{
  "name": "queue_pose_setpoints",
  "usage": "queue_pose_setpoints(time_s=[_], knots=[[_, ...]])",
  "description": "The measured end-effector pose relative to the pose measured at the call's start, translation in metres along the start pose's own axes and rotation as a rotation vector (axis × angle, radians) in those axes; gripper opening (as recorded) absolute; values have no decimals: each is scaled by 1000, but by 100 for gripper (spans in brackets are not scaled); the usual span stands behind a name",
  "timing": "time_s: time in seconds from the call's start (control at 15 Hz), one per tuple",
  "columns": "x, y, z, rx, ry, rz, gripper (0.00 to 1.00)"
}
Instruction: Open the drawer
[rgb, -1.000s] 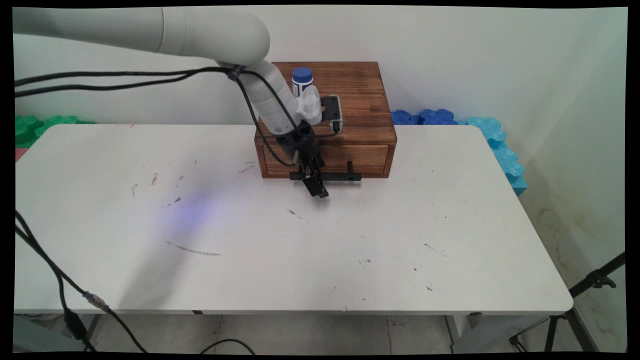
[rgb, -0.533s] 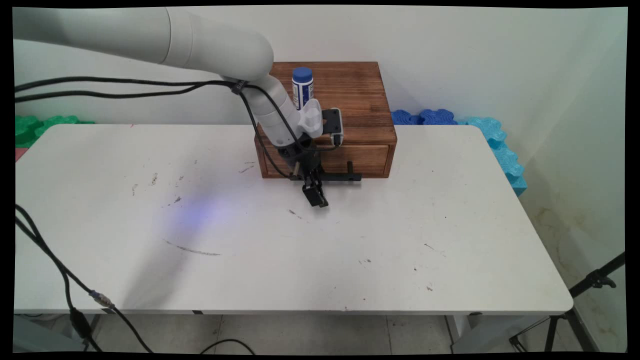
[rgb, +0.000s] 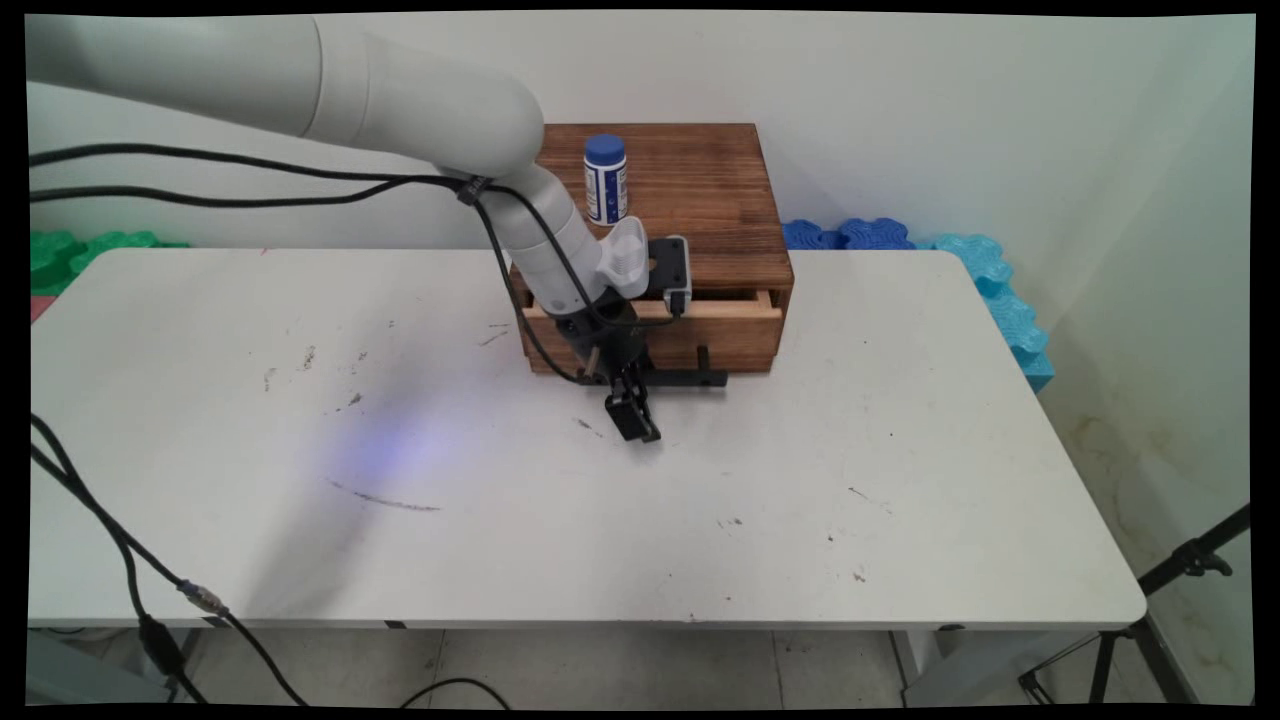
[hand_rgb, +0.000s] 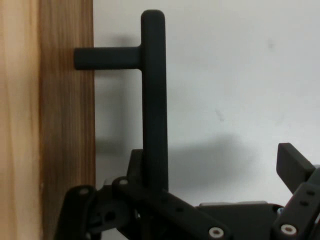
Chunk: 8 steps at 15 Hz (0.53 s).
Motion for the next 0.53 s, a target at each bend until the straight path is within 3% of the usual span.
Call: queue_pose_setpoints(time_s=[0.53], knots=[[-14, 33, -5, -17, 2, 40, 100]])
